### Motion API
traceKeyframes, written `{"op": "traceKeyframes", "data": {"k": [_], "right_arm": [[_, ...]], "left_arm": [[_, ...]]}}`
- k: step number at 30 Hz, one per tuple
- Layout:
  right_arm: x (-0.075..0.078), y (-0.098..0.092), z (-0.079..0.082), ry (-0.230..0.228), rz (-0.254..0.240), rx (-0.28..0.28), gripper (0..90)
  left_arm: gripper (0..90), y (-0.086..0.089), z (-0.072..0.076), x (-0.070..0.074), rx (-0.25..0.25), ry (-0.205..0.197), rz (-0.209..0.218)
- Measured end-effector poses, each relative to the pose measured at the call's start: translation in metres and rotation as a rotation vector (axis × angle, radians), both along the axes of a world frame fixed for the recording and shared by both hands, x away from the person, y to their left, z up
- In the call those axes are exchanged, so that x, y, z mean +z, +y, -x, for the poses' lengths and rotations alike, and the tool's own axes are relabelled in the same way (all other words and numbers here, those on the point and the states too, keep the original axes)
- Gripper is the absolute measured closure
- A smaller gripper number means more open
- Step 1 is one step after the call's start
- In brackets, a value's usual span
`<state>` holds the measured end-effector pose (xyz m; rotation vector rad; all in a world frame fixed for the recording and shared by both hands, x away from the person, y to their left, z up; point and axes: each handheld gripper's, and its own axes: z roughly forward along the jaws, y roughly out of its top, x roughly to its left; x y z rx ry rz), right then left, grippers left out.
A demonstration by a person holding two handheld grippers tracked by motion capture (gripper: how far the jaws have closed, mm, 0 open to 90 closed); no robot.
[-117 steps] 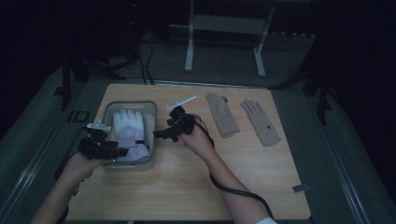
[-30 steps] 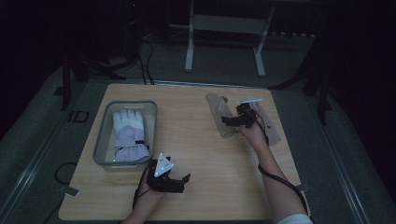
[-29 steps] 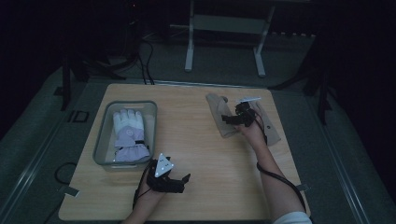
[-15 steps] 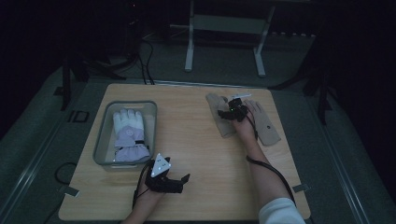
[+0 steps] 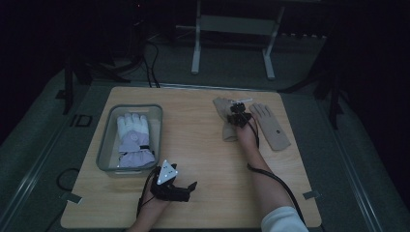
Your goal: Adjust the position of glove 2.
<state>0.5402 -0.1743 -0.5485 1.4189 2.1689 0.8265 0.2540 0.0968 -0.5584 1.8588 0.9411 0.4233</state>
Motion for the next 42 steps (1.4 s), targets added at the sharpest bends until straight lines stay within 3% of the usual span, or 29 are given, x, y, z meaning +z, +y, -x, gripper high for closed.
{"op": "traceKeyframes", "data": {"k": [2, 5, 7, 12, 17, 19, 21, 22, 24, 31, 32, 36, 38, 42], "right_arm": [[0.006, 0.000, 0.008, 0.005, -0.039, -0.017, 81.4], [0.010, 0.000, 0.010, 0.010, -0.057, -0.016, 81.4], [0.027, -0.002, 0.021, -0.005, -0.109, -0.041, 81.5], [0.043, 0.000, 0.036, -0.019, -0.114, -0.050, 81.5], [0.064, -0.005, 0.068, -0.068, -0.167, -0.069, 81.4], [0.071, -0.007, 0.084, -0.092, -0.212, -0.042, 81.3], [0.078, -0.007, 0.107, -0.130, -0.198, -0.039, 81.3], [0.078, -0.007, 0.107, -0.130, -0.198, -0.039, 81.3], [0.080, -0.007, 0.127, -0.132, -0.202, -0.058, 81.3], [0.074, -0.007, 0.157, -0.119, -0.227, -0.096, 81.3], [0.066, -0.006, 0.168, -0.103, -0.232, -0.115, 81.1], [0.059, -0.005, 0.173, -0.087, -0.234, -0.121, 81.1], [0.036, -0.002, 0.180, -0.031, -0.229, -0.142, 80.4], [0.013, 0.004, 0.184, 0.007, -0.197, -0.142, 77.7]], "left_arm": [[2.3, 0.001, 0.000, 0.001, 0.005, -0.006, 0.010], [2.3, 0.001, -0.001, 0.001, 0.010, -0.011, 0.013], [2.3, 0.001, -0.001, 0.001, 0.011, -0.008, 0.015], [2.3, -0.001, 0.000, 0.001, 0.016, -0.003, 0.019], [2.2, -0.002, 0.000, 0.000, 0.024, 0.000, 0.019], [2.2, -0.001, 0.000, 0.001, 0.030, -0.005, 0.021], [2.3, -0.001, 0.000, 0.002, 0.040, -0.010, 0.018], [2.3, -0.001, 0.000, 0.002, 0.040, -0.010, 0.018], [2.3, -0.001, 0.000, 0.002, 0.045, -0.013, 0.021], [2.2, -0.001, 0.001, 0.004, 0.051, -0.028, 0.019], [2.3, -0.001, 0.001, 0.004, 0.050, -0.027, 0.018], [2.2, -0.002, 0.001, 0.003, 0.047, -0.027, 0.013], [2.3, -0.003, 0.001, 0.003, 0.037, -0.030, 0.006], [2.3, -0.002, 0.001, 0.002, 0.036, -0.035, 0.004]]}}
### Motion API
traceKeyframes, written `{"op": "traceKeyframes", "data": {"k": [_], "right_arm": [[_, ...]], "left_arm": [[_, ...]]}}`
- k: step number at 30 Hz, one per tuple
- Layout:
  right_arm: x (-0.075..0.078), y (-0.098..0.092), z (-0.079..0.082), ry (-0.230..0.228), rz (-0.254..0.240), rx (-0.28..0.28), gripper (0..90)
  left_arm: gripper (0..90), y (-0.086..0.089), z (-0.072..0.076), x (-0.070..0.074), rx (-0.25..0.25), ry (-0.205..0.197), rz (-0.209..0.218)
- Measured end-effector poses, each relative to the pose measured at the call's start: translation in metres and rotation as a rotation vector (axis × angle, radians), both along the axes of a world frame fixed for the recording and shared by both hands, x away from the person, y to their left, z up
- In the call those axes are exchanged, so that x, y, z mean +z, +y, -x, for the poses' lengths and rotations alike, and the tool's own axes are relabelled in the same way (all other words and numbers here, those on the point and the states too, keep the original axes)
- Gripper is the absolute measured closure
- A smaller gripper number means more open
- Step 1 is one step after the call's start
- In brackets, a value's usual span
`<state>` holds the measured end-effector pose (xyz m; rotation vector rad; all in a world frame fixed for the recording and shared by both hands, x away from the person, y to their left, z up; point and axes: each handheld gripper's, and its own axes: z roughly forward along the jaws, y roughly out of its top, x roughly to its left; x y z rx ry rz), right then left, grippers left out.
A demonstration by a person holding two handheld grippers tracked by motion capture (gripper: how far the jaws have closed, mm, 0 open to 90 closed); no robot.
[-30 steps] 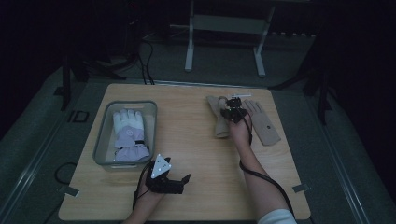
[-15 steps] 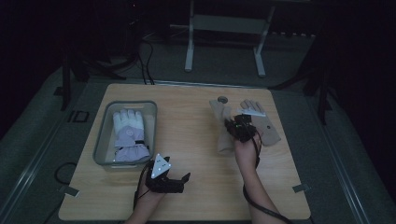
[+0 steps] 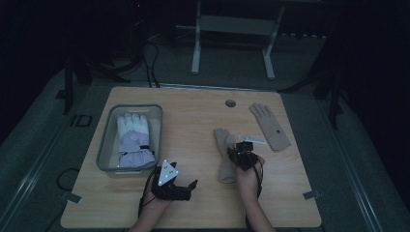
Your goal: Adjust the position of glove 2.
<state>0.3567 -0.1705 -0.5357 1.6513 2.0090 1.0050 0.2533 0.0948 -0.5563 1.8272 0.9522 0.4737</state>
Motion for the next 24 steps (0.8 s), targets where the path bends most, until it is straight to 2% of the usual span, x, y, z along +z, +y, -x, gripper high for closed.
{"op": "traceKeyframes", "data": {"k": [3, 5, 8, 10, 12, 14, 16, 18, 19, 20, 24], "right_arm": [[-0.012, 0.003, 0.001, 0.019, 0.008, 0.005, 71.1], [-0.018, 0.003, 0.000, 0.031, -0.014, 0.013, 63.0], [-0.019, 0.005, 0.001, 0.013, 0.007, 0.033, 50.2], [-0.018, 0.008, 0.002, 0.019, 0.008, 0.040, 45.7], [-0.017, 0.009, 0.002, 0.019, 0.015, 0.057, 45.0], [-0.015, 0.009, 0.003, 0.012, 0.000, 0.073, 40.2], [-0.013, 0.008, 0.003, 0.002, 0.012, 0.097, 31.7], [-0.009, 0.007, 0.004, 0.011, -0.006, 0.123, 21.6], [-0.009, 0.007, 0.004, 0.011, -0.006, 0.123, 21.6], [-0.007, 0.005, 0.003, 0.013, -0.039, 0.130, 17.7], [0.002, 0.000, 0.002, 0.003, -0.044, 0.164, 14.6]], "left_arm": [[2.2, 0.001, -0.001, 0.000, 0.004, 0.001, 0.002], [2.2, 0.002, -0.002, 0.000, 0.004, 0.001, 0.005], [2.2, 0.001, -0.001, 0.000, 0.002, -0.002, 0.009], [2.2, 0.002, -0.001, 0.001, -0.001, -0.001, 0.010], [2.2, 0.001, -0.001, 0.001, -0.002, -0.004, 0.010], [2.2, 0.002, 0.000, 0.001, -0.004, -0.006, 0.012], [2.2, 0.001, -0.001, 0.000, -0.007, -0.003, 0.010], [2.2, 0.001, -0.001, 0.000, -0.008, -0.002, 0.010], [2.3, 0.001, -0.001, 0.000, -0.008, -0.002, 0.010], [2.3, 0.001, -0.001, -0.001, -0.008, -0.002, 0.010], [2.2, 0.001, -0.001, -0.001, -0.010, -0.003, 0.010]]}}
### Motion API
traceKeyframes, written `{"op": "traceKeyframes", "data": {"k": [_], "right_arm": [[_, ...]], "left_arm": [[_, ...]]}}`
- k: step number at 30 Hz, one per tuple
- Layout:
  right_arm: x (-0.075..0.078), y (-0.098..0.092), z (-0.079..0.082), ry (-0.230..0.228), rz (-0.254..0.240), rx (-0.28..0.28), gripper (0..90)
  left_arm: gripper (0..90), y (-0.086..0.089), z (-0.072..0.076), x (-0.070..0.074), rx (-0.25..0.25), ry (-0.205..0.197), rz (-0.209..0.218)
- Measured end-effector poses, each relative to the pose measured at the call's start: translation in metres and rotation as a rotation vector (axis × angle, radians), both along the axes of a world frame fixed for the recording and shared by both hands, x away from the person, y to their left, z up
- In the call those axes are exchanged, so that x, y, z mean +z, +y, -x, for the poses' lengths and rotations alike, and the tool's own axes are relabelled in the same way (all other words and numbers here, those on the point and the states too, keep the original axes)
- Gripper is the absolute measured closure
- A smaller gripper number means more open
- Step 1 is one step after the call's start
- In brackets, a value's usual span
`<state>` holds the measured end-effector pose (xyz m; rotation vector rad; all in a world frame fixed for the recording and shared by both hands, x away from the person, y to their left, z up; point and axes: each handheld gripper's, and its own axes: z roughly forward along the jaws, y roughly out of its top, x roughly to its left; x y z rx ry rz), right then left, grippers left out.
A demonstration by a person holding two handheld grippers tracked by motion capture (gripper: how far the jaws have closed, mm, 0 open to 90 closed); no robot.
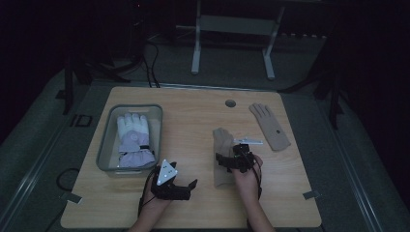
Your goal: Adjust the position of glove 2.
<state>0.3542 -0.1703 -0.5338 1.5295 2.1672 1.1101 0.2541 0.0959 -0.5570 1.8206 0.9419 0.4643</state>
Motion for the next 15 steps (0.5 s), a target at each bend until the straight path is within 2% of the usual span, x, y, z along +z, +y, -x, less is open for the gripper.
{"op": "traceKeyframes", "data": {"k": [1, 5, 6, 7, 8, 9, 13, 15], "right_arm": [[0.006, -0.006, -0.001, -0.024, 0.001, 0.017, 14.7], [0.014, -0.014, -0.005, -0.049, 0.017, 0.057, 15.2], [0.021, -0.026, -0.008, -0.076, -0.007, 0.054, 17.8], [0.021, -0.026, -0.008, -0.076, -0.007, 0.054, 17.8], [0.026, -0.035, -0.010, -0.081, -0.014, 0.055, 19.5], [0.026, -0.035, -0.010, -0.081, -0.014, 0.055, 19.5], [0.040, -0.061, -0.016, -0.151, -0.002, 0.083, 15.6], [0.041, -0.064, -0.017, -0.156, 0.003, 0.086, 15.1]], "left_arm": [[2.2, 0.000, 0.000, 0.000, 0.003, 0.001, 0.005], [2.2, 0.001, -0.001, -0.001, 0.002, 0.005, 0.009], [2.3, 0.001, -0.001, -0.001, 0.001, 0.007, 0.012], [2.3, 0.001, -0.001, -0.002, 0.000, 0.010, 0.008], [2.2, 0.001, -0.001, -0.002, -0.002, 0.010, 0.008], [2.2, 0.001, -0.001, -0.002, -0.003, 0.009, 0.010], [2.3, 0.001, -0.001, -0.003, -0.006, 0.006, 0.017], [2.2, 0.001, -0.001, -0.003, -0.008, 0.006, 0.021]]}}
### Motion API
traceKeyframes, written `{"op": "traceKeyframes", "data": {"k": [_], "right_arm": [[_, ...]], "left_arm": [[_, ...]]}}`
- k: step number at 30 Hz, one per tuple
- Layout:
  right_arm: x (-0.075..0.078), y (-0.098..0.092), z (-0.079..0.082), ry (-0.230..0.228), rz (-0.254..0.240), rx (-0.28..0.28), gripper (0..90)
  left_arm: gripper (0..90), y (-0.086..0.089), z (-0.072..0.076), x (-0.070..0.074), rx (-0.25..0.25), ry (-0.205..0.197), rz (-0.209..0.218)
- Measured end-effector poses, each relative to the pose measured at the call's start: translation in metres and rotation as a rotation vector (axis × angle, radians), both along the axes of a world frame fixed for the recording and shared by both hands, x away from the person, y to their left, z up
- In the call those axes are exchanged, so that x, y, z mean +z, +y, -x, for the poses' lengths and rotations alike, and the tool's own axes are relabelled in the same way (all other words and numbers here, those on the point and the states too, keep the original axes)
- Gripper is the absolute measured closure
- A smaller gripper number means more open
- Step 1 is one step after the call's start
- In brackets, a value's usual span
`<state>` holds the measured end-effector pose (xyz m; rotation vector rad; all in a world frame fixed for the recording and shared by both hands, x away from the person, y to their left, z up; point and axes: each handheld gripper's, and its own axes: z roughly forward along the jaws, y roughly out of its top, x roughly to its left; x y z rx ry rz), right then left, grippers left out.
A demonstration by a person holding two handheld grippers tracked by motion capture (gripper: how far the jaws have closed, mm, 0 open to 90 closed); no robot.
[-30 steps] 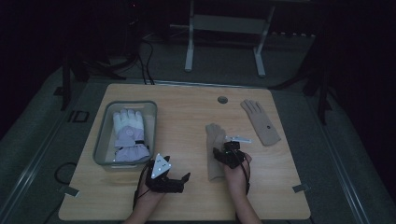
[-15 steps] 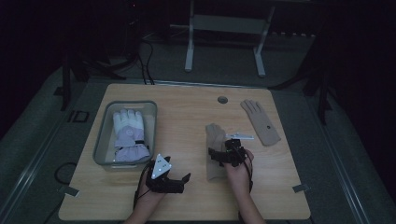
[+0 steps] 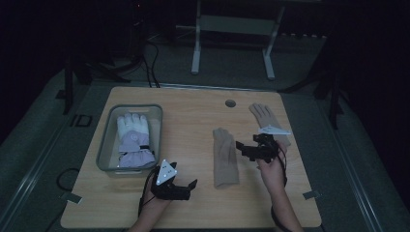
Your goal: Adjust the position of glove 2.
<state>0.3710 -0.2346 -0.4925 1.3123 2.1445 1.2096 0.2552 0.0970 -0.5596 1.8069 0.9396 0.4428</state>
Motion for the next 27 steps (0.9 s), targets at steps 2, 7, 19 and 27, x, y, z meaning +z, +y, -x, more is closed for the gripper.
{"op": "traceKeyframes", "data": {"k": [2, 7, 19, 27], "right_arm": [[0.003, -0.009, -0.002, -0.016, 0.013, 0.001, 13.7], [0.008, -0.030, -0.016, -0.018, 0.027, 0.017, 13.2], [0.007, -0.068, -0.064, -0.007, -0.002, 0.058, 13.3], [-0.004, -0.101, -0.086, 0.002, 0.065, -0.024, 16.3]], "left_arm": [[2.3, 0.000, 0.001, 0.000, 0.003, -0.003, -0.001], [2.3, 0.000, -0.001, -0.001, 0.001, 0.002, 0.004], [2.2, 0.003, -0.001, 0.001, 0.003, 0.004, 0.015], [2.2, 0.004, -0.001, 0.001, 0.006, 0.001, 0.018]]}}
